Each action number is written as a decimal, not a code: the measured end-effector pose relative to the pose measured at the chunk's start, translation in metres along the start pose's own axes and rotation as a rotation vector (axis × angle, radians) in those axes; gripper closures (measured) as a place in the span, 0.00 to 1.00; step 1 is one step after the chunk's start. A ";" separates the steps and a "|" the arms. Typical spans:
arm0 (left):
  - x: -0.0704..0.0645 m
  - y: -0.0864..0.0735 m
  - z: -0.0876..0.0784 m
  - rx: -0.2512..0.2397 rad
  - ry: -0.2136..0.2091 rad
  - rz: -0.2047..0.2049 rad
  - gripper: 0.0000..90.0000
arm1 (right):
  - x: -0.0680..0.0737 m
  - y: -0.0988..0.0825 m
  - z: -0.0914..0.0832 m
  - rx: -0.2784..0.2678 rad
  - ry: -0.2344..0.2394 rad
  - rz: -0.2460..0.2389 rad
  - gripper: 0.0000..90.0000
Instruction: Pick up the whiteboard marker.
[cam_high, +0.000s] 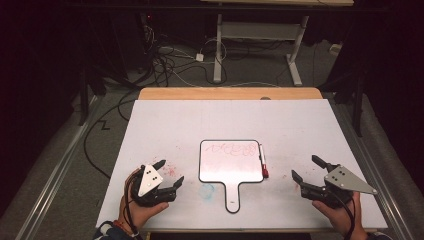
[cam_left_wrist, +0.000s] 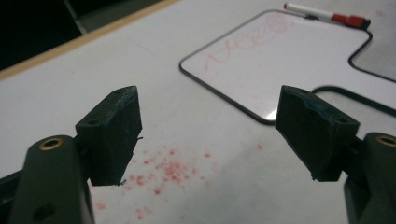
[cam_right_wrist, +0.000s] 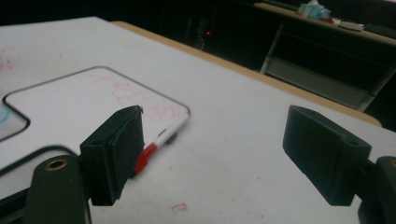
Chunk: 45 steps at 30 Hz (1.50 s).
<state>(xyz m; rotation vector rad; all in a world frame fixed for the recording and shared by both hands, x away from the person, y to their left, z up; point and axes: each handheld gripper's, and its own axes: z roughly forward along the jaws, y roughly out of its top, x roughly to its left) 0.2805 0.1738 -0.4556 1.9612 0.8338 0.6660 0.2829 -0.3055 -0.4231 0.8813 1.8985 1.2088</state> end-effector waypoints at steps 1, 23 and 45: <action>-0.001 0.000 0.002 0.008 -0.006 0.005 0.23 | -0.001 -0.001 0.001 -0.002 0.005 0.009 0.25; -0.005 -0.005 0.016 0.093 -0.055 0.043 0.24 | -0.005 0.003 0.023 0.136 0.133 0.061 0.32; -0.007 -0.009 0.023 0.152 -0.042 0.070 0.25 | -0.022 0.017 0.167 0.557 0.309 0.272 0.52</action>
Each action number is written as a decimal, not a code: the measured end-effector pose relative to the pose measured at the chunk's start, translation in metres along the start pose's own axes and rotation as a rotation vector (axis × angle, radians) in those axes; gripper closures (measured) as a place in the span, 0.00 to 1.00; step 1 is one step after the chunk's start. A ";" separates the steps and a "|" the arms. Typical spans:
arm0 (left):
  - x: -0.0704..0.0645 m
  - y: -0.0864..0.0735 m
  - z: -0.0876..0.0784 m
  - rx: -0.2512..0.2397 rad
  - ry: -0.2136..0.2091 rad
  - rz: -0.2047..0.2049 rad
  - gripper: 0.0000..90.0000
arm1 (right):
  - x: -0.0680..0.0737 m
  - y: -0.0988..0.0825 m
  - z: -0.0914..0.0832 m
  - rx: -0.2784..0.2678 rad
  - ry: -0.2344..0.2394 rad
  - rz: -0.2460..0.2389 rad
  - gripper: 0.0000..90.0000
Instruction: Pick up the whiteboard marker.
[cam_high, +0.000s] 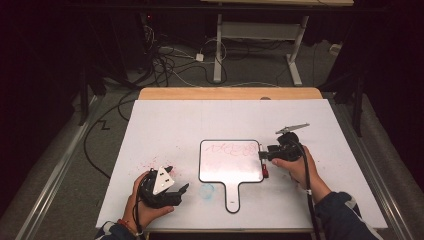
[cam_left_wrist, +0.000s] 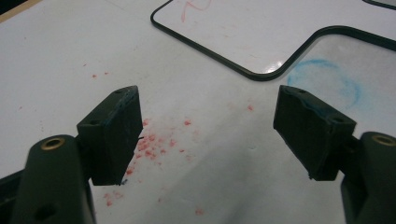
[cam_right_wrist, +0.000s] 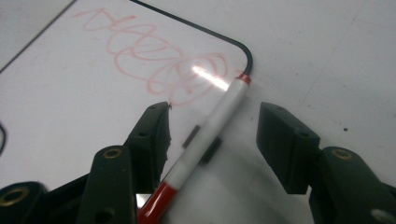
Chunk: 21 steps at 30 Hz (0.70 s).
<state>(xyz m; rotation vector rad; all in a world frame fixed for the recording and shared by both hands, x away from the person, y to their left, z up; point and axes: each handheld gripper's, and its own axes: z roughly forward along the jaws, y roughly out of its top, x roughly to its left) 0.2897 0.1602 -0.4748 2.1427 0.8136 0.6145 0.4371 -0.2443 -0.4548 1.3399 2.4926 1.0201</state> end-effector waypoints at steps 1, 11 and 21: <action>0.000 0.000 0.000 0.001 0.003 0.003 0.25 | -0.003 0.001 0.008 0.015 0.009 0.013 0.56; -0.003 0.000 0.000 0.010 0.004 0.014 0.25 | -0.003 0.001 0.008 -0.024 0.059 0.021 0.87; -0.005 0.004 0.006 0.024 -0.024 0.016 0.25 | 0.007 0.003 0.009 0.005 0.009 -0.074 0.90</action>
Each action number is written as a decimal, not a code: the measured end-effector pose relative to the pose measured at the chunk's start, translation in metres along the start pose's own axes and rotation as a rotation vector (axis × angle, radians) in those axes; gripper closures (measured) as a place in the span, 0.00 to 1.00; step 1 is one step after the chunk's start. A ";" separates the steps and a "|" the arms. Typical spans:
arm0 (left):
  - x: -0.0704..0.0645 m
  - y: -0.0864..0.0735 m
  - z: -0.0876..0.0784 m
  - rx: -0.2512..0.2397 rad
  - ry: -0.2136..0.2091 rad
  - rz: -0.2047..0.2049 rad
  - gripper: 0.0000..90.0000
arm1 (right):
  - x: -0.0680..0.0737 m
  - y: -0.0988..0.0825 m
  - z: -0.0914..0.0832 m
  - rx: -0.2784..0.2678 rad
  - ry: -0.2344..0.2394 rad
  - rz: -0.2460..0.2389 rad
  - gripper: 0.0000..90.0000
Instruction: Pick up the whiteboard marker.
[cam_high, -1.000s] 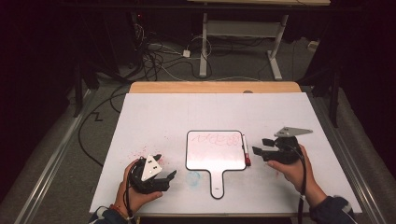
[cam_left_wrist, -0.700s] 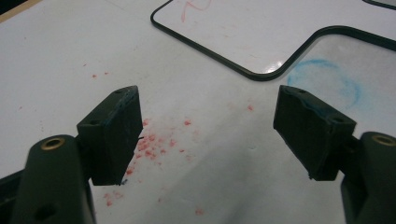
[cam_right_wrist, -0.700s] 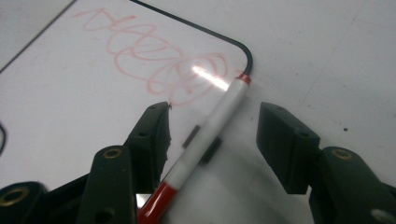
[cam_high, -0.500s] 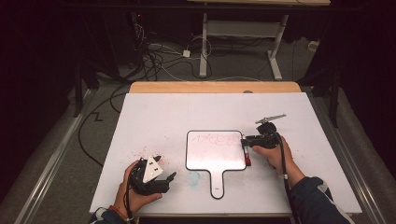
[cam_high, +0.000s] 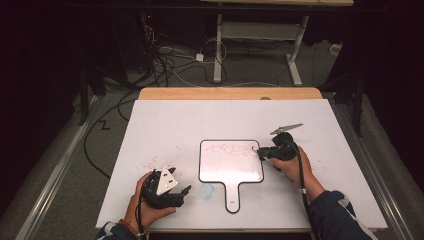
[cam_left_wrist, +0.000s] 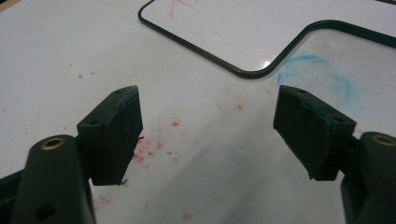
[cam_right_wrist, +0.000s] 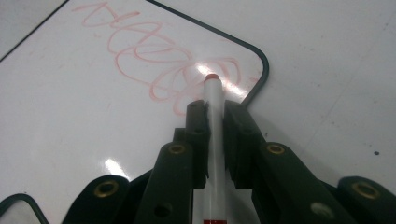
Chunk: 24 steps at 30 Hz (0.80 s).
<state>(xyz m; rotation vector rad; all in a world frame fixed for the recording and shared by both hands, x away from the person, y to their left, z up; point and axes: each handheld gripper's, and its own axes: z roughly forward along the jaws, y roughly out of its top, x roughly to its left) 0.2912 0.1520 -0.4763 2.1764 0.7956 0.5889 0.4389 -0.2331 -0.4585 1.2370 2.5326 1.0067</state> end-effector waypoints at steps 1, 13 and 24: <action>0.000 0.000 0.000 0.002 -0.003 0.002 0.25 | 0.001 0.000 0.000 0.003 -0.009 -0.014 0.90; 0.003 0.034 0.010 -0.111 -0.127 -0.090 0.26 | 0.033 0.011 -0.037 -0.216 0.063 -0.086 0.90; -0.031 0.113 0.065 -0.219 -0.360 -0.162 0.32 | 0.091 0.008 -0.047 -0.434 0.134 -0.137 0.90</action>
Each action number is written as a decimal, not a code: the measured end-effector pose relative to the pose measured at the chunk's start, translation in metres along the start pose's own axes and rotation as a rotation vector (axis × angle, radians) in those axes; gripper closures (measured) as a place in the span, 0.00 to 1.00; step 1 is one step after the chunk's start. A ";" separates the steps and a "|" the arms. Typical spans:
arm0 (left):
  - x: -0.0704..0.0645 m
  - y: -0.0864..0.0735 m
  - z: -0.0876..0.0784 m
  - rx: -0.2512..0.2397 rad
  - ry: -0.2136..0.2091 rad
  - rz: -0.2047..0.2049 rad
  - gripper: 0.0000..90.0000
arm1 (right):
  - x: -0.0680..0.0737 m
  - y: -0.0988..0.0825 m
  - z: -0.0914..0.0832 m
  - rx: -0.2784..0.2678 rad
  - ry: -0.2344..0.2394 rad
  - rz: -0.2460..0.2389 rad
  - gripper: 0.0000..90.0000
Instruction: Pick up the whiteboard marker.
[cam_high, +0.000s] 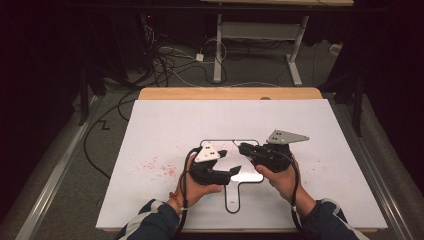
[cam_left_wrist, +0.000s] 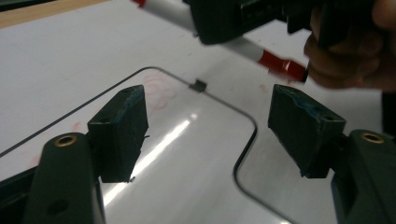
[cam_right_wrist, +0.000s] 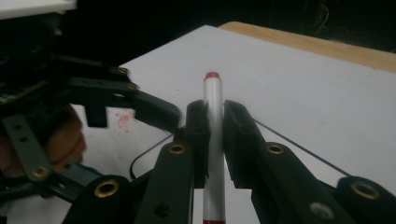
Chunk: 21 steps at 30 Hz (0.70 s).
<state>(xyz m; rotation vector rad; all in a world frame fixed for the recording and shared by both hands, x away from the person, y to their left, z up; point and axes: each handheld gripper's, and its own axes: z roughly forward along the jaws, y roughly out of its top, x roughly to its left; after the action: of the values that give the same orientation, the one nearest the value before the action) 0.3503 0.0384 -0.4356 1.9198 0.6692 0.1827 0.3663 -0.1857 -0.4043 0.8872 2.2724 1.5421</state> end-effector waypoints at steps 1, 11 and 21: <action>0.000 0.000 0.000 0.000 0.000 0.000 0.33 | 0.000 0.000 0.000 0.000 0.000 0.000 0.90; -0.001 0.015 0.024 -0.066 -0.076 -0.056 0.60 | 0.005 -0.003 -0.008 -0.063 -0.015 0.004 0.90; 0.003 0.020 0.019 -0.044 -0.005 0.005 0.78 | 0.011 -0.001 -0.013 -0.081 -0.076 -0.084 0.90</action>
<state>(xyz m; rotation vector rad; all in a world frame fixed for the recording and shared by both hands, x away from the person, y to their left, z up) 0.3681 0.0184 -0.4267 1.8795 0.6521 0.1946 0.3508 -0.1888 -0.3991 0.8044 2.1506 1.5260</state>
